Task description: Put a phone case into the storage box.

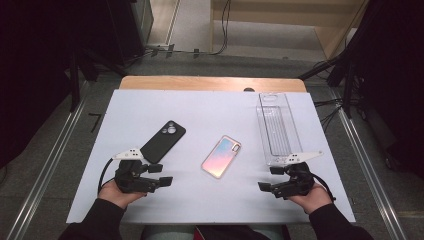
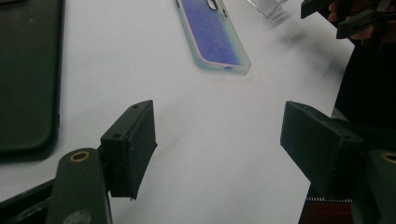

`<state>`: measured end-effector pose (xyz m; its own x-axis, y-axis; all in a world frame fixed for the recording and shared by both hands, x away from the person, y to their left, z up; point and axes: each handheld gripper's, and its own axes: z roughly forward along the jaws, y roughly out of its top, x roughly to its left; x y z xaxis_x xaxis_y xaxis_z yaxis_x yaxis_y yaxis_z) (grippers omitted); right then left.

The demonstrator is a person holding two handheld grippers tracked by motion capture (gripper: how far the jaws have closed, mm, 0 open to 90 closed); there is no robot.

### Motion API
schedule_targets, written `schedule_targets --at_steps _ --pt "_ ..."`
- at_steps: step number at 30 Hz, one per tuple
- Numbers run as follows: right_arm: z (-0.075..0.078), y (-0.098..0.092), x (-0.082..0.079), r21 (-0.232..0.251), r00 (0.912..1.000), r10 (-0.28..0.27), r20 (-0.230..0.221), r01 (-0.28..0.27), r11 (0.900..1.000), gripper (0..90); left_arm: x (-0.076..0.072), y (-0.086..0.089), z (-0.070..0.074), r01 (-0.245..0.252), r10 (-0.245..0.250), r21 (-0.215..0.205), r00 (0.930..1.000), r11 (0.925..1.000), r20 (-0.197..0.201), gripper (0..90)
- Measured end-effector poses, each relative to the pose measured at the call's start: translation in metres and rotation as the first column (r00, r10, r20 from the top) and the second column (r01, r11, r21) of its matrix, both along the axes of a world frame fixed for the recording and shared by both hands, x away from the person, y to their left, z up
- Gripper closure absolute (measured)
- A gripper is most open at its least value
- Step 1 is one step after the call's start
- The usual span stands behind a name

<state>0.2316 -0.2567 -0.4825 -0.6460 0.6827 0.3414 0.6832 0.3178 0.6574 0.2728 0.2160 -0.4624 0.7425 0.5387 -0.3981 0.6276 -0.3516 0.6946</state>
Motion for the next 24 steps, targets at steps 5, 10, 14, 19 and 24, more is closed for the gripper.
schedule_targets --at_steps 5,10,14,19,24 --pt "-0.0001 -0.0003 -0.0003 0.002 1.0000 -0.003 -0.001 0.003 1.000 15.2 0.0000 0.0007 0.0003 -0.003 0.003 -0.005 1.0000 1.0000 -0.001 27.1" --pt "0.0000 -0.0002 -0.0003 0.002 1.0000 0.001 0.001 -0.001 1.000 15.2 -0.0003 0.0008 0.0003 -0.001 0.001 -0.002 1.0000 1.0000 0.002 27.1" --pt "-0.0003 0.0000 -0.0006 -0.005 1.0000 -0.003 0.002 0.003 1.000 15.2 -0.0002 0.0008 0.0003 -0.002 0.002 -0.003 1.0000 1.0000 0.001 27.1" --pt "-0.0001 0.0000 -0.0006 -0.004 1.0000 -0.004 0.003 0.004 1.000 15.2 0.0000 0.0011 0.0003 -0.002 0.002 -0.002 1.0000 1.0000 0.002 27.1" --pt "-0.0001 -0.0002 -0.0008 -0.006 1.0000 -0.005 0.004 0.005 1.000 15.2 0.0000 0.0010 0.0005 -0.003 0.003 0.000 1.0000 1.0000 0.003 27.1"
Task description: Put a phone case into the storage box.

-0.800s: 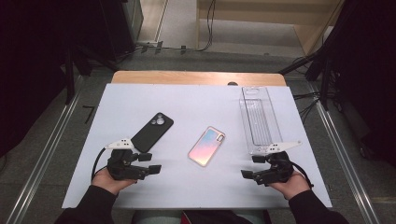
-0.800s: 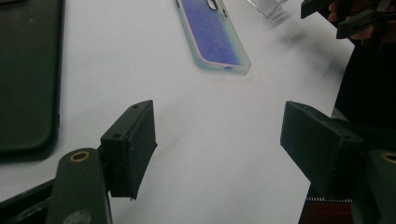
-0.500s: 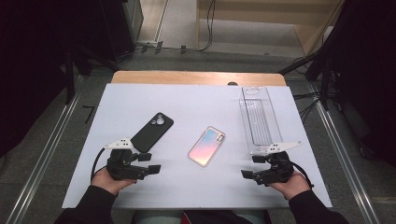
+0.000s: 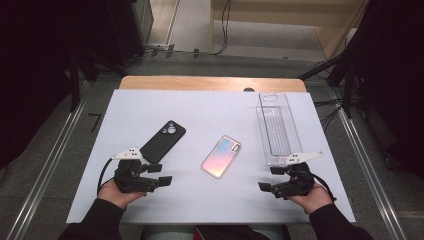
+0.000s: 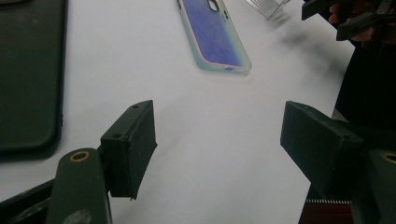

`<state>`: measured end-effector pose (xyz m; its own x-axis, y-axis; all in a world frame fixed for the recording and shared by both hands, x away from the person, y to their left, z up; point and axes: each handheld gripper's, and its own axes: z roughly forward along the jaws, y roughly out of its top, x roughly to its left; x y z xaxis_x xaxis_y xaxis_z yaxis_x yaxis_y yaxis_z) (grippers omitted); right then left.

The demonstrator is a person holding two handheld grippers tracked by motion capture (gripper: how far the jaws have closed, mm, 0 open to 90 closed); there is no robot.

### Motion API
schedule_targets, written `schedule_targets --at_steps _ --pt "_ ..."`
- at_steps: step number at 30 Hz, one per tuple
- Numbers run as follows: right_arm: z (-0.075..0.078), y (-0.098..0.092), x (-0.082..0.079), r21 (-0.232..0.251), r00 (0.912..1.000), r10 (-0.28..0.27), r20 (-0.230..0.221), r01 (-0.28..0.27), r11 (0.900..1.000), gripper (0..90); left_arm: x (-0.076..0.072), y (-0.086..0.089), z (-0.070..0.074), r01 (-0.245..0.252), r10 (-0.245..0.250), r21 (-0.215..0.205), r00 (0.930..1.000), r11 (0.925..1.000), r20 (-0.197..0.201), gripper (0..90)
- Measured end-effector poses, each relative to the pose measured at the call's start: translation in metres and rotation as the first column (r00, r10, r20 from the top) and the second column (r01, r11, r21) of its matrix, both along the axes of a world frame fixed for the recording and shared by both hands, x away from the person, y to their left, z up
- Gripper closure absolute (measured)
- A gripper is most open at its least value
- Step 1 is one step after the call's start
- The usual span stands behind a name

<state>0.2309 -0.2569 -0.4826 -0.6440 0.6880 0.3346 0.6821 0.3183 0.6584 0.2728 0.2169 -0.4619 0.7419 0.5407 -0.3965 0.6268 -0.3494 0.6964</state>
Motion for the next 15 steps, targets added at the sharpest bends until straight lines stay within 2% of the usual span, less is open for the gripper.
schedule_targets --at_steps 15 --pt "-0.0005 0.0000 -0.0001 -0.009 1.0000 -0.003 -0.002 0.003 1.000 15.2 -0.0001 -0.0006 0.0000 0.002 -0.001 0.002 1.0000 1.0000 -0.009 27.1"
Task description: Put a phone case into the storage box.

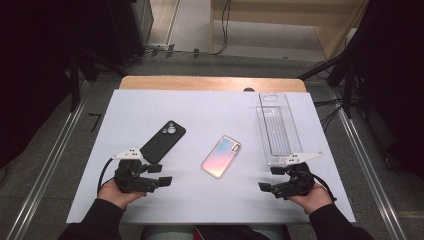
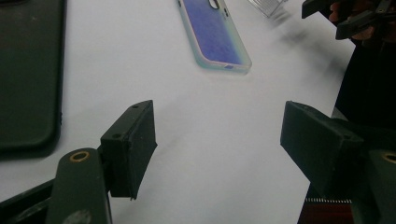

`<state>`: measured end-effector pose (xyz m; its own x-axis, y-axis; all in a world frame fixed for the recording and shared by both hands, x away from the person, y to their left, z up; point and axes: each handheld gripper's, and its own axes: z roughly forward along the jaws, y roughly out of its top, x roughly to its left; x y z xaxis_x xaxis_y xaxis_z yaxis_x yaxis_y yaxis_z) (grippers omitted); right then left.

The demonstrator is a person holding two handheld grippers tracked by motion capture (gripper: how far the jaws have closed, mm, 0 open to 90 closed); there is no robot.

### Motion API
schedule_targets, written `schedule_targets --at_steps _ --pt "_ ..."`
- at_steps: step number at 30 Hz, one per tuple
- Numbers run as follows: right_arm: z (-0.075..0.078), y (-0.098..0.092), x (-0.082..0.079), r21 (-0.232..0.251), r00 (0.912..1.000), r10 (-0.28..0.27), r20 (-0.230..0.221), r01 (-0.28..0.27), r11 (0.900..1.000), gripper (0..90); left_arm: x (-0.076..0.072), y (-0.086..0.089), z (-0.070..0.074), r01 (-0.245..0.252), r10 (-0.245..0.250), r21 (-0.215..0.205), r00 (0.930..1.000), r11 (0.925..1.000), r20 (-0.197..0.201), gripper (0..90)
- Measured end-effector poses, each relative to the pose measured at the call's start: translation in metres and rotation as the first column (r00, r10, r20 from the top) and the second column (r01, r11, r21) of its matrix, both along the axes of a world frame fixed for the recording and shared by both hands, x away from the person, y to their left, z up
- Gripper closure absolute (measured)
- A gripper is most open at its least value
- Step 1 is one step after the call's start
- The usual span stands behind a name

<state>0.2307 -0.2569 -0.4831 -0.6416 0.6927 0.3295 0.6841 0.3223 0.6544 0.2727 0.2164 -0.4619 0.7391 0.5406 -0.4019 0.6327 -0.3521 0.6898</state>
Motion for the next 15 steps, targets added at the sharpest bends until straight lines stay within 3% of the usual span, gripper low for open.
schedule_targets --at_steps 4,15 --pt "-0.0001 0.0000 0.0000 -0.003 1.0000 -0.005 -0.002 0.005 1.000 15.2 0.0002 -0.0003 0.0004 -0.010 0.010 0.005 1.0000 0.9999 0.000 27.1" --pt "-0.0009 -0.0004 0.0005 -0.011 0.9999 -0.011 -0.003 0.011 1.000 15.2 0.0058 -0.0022 0.0064 -0.046 0.047 0.022 0.9978 0.9987 -0.047 26.9"
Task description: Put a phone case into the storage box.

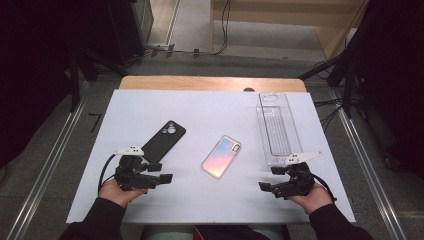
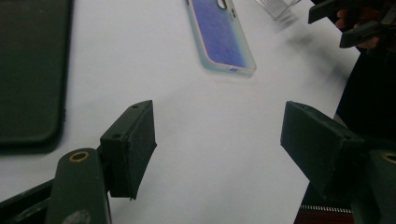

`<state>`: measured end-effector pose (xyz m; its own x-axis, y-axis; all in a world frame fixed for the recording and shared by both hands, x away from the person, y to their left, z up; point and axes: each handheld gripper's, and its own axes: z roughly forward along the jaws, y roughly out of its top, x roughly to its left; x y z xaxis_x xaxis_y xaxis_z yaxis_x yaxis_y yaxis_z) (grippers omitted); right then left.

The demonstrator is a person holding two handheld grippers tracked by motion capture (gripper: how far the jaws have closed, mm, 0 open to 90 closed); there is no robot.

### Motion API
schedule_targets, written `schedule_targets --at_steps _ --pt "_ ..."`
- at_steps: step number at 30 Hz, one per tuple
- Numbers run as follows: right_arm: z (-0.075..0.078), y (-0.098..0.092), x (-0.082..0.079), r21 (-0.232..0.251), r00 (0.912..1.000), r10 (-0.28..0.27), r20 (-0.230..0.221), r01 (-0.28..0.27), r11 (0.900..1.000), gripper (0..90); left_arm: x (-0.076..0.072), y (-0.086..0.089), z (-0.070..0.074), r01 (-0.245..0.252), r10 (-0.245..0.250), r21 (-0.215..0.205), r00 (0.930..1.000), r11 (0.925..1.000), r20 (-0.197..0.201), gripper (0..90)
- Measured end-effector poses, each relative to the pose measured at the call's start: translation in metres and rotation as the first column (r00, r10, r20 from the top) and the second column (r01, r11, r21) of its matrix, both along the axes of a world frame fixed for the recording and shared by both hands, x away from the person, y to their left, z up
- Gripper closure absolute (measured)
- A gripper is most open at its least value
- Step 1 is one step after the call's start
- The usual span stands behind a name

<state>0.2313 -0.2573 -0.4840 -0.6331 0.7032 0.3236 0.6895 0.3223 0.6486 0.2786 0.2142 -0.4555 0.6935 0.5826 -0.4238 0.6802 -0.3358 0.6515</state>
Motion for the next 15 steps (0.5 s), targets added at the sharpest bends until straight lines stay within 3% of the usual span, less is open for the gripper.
schedule_targets --at_steps 4,8,15 --pt "0.000 -0.001 0.000 0.000 1.0000 -0.002 0.002 0.002 1.000 15.2 0.003 -0.001 0.001 -0.005 0.005 0.018 1.0000 0.9998 0.002 23.7" --pt "0.000 -0.001 0.000 -0.002 1.0000 -0.002 0.000 0.002 1.000 15.2 0.005 -0.006 0.003 0.025 -0.026 0.037 0.9993 0.9990 0.026 23.7" --pt "0.000 -0.001 0.000 -0.002 1.0000 -0.008 0.003 0.008 1.000 15.2 0.010 -0.014 0.009 0.031 -0.032 0.033 0.9986 0.9990 0.043 23.7"
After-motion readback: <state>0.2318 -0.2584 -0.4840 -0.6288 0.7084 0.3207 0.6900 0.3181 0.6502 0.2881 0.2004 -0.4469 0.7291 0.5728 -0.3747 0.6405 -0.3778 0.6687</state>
